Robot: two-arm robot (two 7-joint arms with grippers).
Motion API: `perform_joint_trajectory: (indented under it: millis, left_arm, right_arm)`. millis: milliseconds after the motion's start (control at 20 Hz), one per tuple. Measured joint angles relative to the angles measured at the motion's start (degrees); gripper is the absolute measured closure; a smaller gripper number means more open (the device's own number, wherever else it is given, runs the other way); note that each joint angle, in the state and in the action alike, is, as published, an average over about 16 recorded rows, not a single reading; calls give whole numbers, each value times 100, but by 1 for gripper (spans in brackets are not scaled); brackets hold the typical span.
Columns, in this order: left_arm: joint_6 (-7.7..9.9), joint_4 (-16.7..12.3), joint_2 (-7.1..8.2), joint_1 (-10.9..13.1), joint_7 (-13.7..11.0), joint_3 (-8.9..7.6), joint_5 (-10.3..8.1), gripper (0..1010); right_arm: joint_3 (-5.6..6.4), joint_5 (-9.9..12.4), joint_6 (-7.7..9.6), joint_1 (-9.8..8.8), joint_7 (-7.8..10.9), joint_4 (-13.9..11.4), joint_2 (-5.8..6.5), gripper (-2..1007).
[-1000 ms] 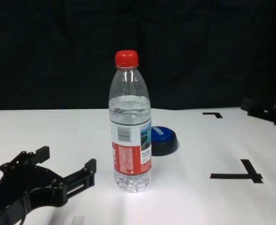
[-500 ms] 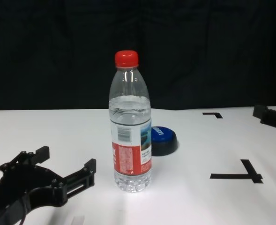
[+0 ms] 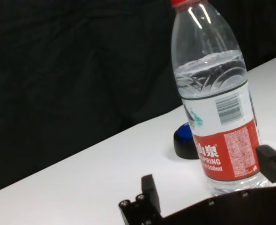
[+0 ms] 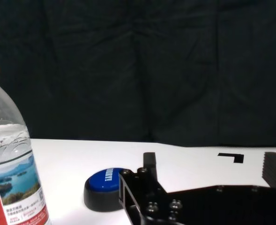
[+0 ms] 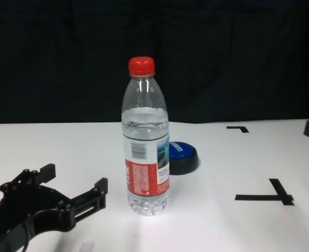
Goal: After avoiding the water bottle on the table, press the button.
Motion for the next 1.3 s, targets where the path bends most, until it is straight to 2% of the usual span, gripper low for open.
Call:
perform_joint_trajectory:
  millis: [350, 750, 1000, 1300]
  left_arm:
    - [0, 0, 0, 0, 0, 0, 0, 7]
    - [0, 0, 0, 0, 0, 0, 0, 7]
    - [0, 0, 0, 0, 0, 0, 0, 7]
    - [0, 0, 0, 0, 0, 0, 0, 7]
  right_arm:
    - [204, -44, -6, -471, -198, -328, -109, 3]
    - [405, -88, -75, -926, -268, -586, -218, 3]
    - [464, -129, -107, -1089, -253, -687, -258, 2]
    - [453, -188, -89, -1117, -222, -755, -282, 3]
